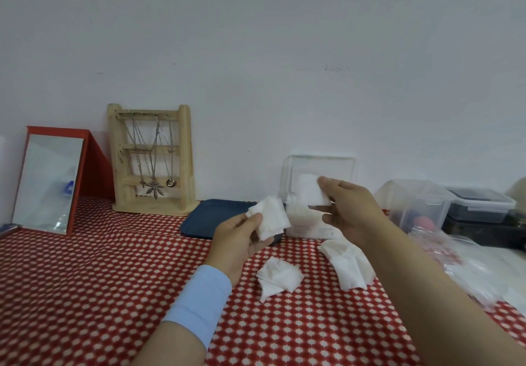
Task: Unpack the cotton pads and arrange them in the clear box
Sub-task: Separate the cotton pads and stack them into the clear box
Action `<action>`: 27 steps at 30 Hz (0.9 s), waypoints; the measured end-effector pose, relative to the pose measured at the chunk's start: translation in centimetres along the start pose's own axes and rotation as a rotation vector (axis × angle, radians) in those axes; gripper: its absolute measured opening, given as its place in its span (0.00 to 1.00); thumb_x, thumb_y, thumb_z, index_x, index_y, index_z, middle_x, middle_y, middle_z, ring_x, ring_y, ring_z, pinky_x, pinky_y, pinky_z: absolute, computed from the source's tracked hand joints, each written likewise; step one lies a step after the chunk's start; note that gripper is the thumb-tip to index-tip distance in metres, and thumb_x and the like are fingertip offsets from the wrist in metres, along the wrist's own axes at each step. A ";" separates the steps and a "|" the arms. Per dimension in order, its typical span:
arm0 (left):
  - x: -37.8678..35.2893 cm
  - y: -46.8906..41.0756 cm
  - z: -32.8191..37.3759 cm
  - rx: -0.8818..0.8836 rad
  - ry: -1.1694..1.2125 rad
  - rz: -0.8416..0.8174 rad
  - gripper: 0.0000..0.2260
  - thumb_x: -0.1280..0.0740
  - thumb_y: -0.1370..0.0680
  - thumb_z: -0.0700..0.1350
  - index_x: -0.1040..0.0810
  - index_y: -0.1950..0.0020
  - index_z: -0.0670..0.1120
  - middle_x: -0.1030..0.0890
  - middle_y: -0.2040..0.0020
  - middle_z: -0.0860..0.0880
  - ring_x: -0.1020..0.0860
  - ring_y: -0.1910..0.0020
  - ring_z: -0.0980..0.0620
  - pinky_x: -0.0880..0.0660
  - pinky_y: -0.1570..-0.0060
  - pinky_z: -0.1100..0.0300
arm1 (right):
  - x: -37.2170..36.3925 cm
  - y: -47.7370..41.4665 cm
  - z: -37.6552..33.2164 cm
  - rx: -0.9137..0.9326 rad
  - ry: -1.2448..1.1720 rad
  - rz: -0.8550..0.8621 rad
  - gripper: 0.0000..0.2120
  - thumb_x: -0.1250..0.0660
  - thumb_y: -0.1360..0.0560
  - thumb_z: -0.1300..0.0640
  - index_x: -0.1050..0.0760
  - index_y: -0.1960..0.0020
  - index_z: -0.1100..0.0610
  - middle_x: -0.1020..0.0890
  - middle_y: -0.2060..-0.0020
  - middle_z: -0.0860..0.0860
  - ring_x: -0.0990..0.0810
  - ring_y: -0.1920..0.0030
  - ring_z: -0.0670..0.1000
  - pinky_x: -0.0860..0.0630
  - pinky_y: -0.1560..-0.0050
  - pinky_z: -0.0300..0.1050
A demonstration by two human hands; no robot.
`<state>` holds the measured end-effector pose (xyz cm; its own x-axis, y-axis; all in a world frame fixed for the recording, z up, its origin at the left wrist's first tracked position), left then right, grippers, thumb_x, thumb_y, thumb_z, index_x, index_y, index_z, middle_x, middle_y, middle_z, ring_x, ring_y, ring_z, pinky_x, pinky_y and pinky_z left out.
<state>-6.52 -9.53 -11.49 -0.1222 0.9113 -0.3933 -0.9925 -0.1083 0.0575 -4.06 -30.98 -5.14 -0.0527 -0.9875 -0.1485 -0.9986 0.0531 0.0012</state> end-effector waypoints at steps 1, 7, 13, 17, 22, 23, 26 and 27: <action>0.0 0.0 0.0 -0.008 -0.031 0.006 0.03 0.31 0.19 0.40 0.17 0.48 0.43 0.14 0.48 0.44 0.14 0.49 0.47 0.16 0.57 0.57 | -0.3 0.2 -0.4 0.019 0.008 -0.045 0.08 0.31 0.20 0.55 0.18 0.46 0.59 0.13 0.56 0.53 0.14 0.61 0.52 0.26 0.70 0.42; -1.1 0.2 0.1 -0.034 -0.160 -0.064 0.07 0.29 0.20 0.42 0.15 0.45 0.41 0.12 0.51 0.45 0.13 0.51 0.48 0.17 0.55 0.58 | -3.8 1.6 -0.5 0.056 0.238 -0.241 0.05 0.25 0.25 0.60 0.16 0.51 0.61 0.14 0.62 0.52 0.19 0.68 0.46 0.25 0.70 0.39; -1.5 0.3 -0.4 0.021 -0.101 -0.087 0.06 0.30 0.20 0.41 0.16 0.44 0.42 0.12 0.49 0.43 0.13 0.49 0.46 0.17 0.55 0.57 | -4.0 1.9 -0.9 0.162 0.499 -0.116 0.06 0.21 0.30 0.62 0.15 0.54 0.58 0.15 0.61 0.47 0.19 0.66 0.42 0.29 0.74 0.30; -1.5 0.3 -0.6 0.048 -0.089 -0.098 0.11 0.31 0.20 0.42 0.18 0.40 0.40 0.13 0.47 0.42 0.14 0.48 0.45 0.17 0.52 0.54 | -4.4 1.9 -1.0 0.189 0.564 -0.162 0.09 0.21 0.31 0.65 0.15 0.53 0.58 0.15 0.62 0.47 0.19 0.69 0.38 0.28 0.72 0.28; -2.1 0.5 -0.9 0.134 0.010 -0.131 0.16 0.33 0.19 0.51 0.19 0.40 0.40 0.13 0.48 0.40 0.14 0.49 0.43 0.16 0.55 0.52 | -4.1 1.6 -1.0 0.238 0.664 -0.099 0.13 0.20 0.31 0.60 0.17 0.49 0.53 0.16 0.57 0.48 0.18 0.59 0.45 0.23 0.63 0.34; -2.3 0.6 -0.8 0.140 0.033 -0.143 0.16 0.33 0.19 0.52 0.19 0.40 0.40 0.13 0.48 0.40 0.13 0.49 0.44 0.16 0.54 0.52 | -4.1 1.6 -1.1 0.259 0.708 -0.082 0.16 0.20 0.31 0.56 0.18 0.45 0.51 0.17 0.53 0.47 0.19 0.54 0.45 0.24 0.60 0.34; -2.5 0.7 -0.3 0.065 -0.078 -0.208 0.13 0.30 0.21 0.44 0.19 0.39 0.40 0.13 0.48 0.43 0.14 0.47 0.47 0.17 0.52 0.56 | -3.8 1.2 0.1 0.166 0.711 -0.138 0.26 0.22 0.29 0.49 0.25 0.34 0.49 0.20 0.45 0.47 0.19 0.50 0.47 0.24 0.58 0.37; -2.5 0.7 -0.4 0.052 -0.124 -0.218 0.12 0.30 0.21 0.41 0.19 0.38 0.40 0.13 0.47 0.44 0.14 0.47 0.48 0.17 0.51 0.57 | -3.6 1.1 0.7 0.095 0.650 -0.178 0.23 0.23 0.28 0.50 0.25 0.36 0.50 0.18 0.46 0.48 0.17 0.52 0.48 0.22 0.61 0.39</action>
<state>-6.93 -12.04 -10.80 0.0995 0.9532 -0.2857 -0.9931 0.1132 0.0319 -4.95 -27.28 -5.25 0.0889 -0.8694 0.4861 -0.9891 -0.1345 -0.0597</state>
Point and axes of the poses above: each hand's wrist, its own y-axis away from the middle knuckle, its own x-axis out of the back of the hand, z = x × y, the point moved 9 cm from there along -y, towards the middle knuckle
